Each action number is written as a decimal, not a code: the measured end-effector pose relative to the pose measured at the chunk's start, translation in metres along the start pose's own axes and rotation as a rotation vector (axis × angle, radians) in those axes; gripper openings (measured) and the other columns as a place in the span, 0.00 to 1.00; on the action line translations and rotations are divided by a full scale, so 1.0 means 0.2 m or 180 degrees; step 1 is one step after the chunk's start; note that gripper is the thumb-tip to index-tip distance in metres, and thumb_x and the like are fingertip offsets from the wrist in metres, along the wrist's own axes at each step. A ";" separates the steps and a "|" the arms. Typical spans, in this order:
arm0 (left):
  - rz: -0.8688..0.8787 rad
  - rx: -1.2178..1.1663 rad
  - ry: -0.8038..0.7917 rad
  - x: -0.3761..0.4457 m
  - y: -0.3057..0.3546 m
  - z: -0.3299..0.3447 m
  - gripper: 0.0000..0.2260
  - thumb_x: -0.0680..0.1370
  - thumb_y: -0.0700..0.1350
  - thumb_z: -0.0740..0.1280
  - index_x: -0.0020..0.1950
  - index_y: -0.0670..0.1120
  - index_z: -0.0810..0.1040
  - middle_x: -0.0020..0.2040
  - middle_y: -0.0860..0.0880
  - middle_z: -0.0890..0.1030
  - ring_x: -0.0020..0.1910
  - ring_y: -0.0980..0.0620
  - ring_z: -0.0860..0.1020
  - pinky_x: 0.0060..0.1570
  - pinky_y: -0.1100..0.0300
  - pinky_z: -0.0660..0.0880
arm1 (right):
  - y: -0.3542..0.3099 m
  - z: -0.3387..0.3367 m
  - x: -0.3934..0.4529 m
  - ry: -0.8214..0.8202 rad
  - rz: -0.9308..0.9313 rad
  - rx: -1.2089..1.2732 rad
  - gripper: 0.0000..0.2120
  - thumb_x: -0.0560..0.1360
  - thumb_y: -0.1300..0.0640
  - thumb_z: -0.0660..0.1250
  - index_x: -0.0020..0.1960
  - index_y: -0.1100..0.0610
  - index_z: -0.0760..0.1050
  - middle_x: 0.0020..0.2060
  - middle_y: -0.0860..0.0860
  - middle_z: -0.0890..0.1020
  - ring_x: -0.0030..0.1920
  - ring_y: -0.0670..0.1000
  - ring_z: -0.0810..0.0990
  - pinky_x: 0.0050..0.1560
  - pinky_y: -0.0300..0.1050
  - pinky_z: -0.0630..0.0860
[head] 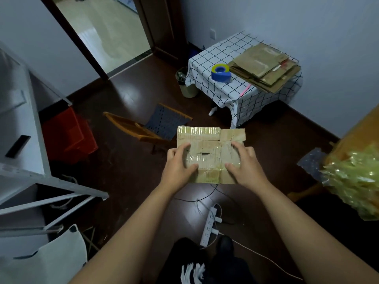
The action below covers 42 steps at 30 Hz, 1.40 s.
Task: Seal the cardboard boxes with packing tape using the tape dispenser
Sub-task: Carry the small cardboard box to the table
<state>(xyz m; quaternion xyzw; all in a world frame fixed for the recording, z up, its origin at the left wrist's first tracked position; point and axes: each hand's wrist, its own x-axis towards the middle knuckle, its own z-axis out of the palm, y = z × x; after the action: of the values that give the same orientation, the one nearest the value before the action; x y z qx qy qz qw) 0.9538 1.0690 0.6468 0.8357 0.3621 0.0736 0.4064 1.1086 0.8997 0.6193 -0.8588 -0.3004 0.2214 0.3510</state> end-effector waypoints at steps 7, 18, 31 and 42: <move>0.0098 0.0002 -0.0101 0.31 0.04 0.01 0.29 0.75 0.49 0.73 0.73 0.58 0.65 0.62 0.55 0.63 0.54 0.57 0.69 0.52 0.61 0.68 | 0.01 -0.05 0.26 0.0066 0.0064 -0.0009 0.33 0.76 0.51 0.70 0.76 0.42 0.58 0.57 0.45 0.62 0.52 0.47 0.69 0.51 0.44 0.69; 0.0258 -0.0086 -0.0288 1.10 -0.11 -0.23 0.30 0.76 0.48 0.72 0.75 0.54 0.64 0.67 0.51 0.64 0.55 0.59 0.67 0.54 0.63 0.64 | -0.28 0.09 0.99 0.0263 0.0335 -0.0144 0.33 0.76 0.52 0.70 0.76 0.41 0.58 0.61 0.47 0.63 0.55 0.46 0.67 0.54 0.44 0.68; 0.0401 -0.0168 -0.0296 1.86 -0.24 -0.63 0.31 0.75 0.48 0.72 0.75 0.56 0.64 0.64 0.54 0.64 0.52 0.59 0.68 0.52 0.63 0.66 | -0.72 0.21 1.70 0.0394 0.0428 -0.0257 0.34 0.76 0.54 0.71 0.77 0.45 0.60 0.66 0.54 0.65 0.64 0.56 0.72 0.58 0.45 0.66; 0.0563 -0.0189 -0.0398 2.32 0.00 -0.55 0.30 0.75 0.47 0.71 0.75 0.54 0.65 0.64 0.53 0.64 0.58 0.56 0.69 0.53 0.60 0.67 | -0.67 -0.01 2.10 0.0511 0.0497 -0.0202 0.33 0.76 0.54 0.70 0.77 0.45 0.59 0.65 0.53 0.65 0.59 0.52 0.71 0.56 0.46 0.69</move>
<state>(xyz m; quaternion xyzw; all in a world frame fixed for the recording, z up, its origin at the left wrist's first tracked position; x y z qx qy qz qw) 1.2456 1.4462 0.6399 0.8549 0.2585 0.0676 0.4447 1.3654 1.2572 0.6477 -0.9053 -0.2104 0.1689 0.3282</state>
